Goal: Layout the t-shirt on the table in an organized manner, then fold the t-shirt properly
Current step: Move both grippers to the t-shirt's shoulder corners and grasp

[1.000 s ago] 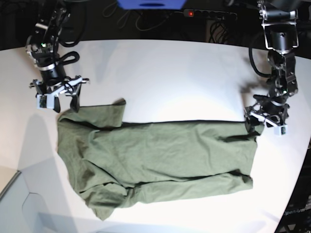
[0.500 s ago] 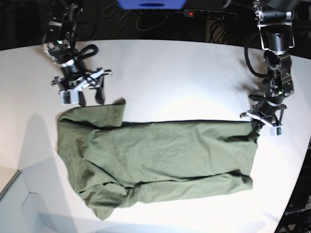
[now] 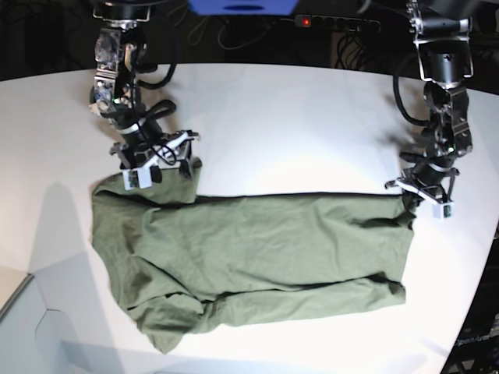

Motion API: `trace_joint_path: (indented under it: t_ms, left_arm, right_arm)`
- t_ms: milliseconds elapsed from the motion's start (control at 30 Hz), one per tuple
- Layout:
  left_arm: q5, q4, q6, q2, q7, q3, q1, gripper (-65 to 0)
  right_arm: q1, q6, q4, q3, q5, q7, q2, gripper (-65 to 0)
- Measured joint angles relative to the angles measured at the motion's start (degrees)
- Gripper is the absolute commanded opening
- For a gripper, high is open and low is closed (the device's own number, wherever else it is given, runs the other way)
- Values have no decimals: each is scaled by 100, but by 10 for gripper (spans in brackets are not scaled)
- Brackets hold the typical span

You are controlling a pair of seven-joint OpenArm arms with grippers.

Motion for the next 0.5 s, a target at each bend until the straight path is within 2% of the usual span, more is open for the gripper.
trace_joint_path:
  t_ms: [200,500]
  left_arm:
    - [2,0,2,2,0,0,0,-648]
    - [20,0,0,4,2,0,-15,-648]
  right_arm:
    - [-4,0,-31,-376,4,9,31,-181]
    - [273,2,-549,-350,48,227,15,-182]
